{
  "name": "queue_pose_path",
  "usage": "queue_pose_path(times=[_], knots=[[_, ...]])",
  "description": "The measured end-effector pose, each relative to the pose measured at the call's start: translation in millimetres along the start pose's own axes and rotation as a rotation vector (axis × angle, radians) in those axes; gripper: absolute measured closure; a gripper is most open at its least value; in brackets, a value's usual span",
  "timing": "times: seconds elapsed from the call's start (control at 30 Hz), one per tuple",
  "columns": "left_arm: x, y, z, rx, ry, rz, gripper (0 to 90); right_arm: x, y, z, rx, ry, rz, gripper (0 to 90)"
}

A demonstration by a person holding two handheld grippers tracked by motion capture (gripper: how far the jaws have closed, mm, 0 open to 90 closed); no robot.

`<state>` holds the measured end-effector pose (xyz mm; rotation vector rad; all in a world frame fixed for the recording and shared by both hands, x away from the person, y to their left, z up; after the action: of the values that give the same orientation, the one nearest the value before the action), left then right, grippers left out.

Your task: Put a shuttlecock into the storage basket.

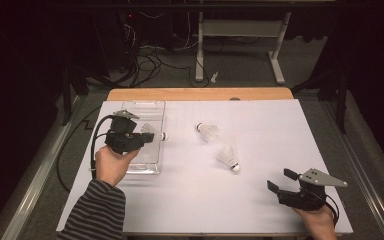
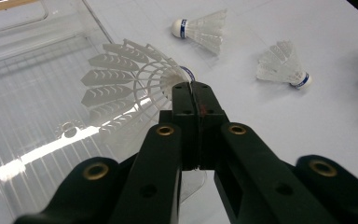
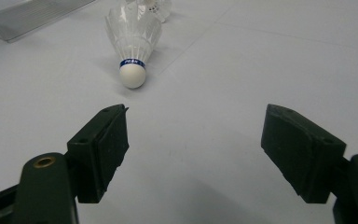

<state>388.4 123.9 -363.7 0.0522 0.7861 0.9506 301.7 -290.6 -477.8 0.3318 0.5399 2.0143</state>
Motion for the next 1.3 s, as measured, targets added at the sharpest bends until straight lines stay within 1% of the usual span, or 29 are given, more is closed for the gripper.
queue_pose_path(times=[0.4, 0.73, 0.93, 1.3], knots=[[14.1, -4.9, 8.0, -0.028, 0.026, 0.032, 89.4, -0.2, 0.6, 0.4, -0.007, -0.005, -0.003, 23.6], [23.1, -10.1, 11.6, -0.028, 0.039, 0.056, 89.4, -0.1, 0.4, 0.3, -0.003, -0.005, 0.0, 23.6], [28.7, -16.0, 13.5, -0.025, 0.043, 0.073, 89.4, -0.1, 0.3, 0.2, -0.003, -0.005, 0.0, 23.5], [40.1, -28.6, 19.0, -0.051, 0.055, 0.107, 89.4, -0.3, 0.2, 0.2, -0.003, -0.008, 0.002, 23.5]])
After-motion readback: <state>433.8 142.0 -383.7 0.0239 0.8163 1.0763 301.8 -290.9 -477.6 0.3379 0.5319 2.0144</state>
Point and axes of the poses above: each handheld gripper's, and its own axes: y roughly backward along the jaws, z roughly out of its top, x roughly to its left, the point moved 4 cm from there along -y, roughly forward along the jaws, and after that the axes turned 6 degrees about -z, right-handed, at the moved point
